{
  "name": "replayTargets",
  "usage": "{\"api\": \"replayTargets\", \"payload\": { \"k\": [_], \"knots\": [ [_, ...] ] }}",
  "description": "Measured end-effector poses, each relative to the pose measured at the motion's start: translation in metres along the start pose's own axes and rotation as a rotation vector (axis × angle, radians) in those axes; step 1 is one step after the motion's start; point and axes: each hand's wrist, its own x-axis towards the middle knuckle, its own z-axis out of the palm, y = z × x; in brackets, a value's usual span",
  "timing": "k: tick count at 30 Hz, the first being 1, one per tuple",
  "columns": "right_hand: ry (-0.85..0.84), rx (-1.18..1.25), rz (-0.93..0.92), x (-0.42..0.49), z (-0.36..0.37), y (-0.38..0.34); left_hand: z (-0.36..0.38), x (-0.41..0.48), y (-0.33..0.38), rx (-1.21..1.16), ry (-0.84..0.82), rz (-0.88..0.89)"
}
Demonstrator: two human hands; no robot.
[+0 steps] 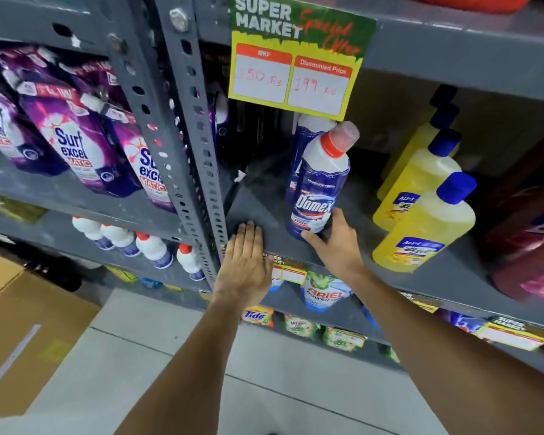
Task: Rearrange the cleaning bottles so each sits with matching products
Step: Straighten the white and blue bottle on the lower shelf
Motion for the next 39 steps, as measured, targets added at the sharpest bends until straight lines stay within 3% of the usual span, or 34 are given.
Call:
{"api": "replayTargets", "payload": {
  "k": [39],
  "knots": [
    [-0.100,-0.066,0.047,0.005,0.011,-0.007,0.002,0.001,-0.003,-0.067,-0.020,0.019]
  ]
}}
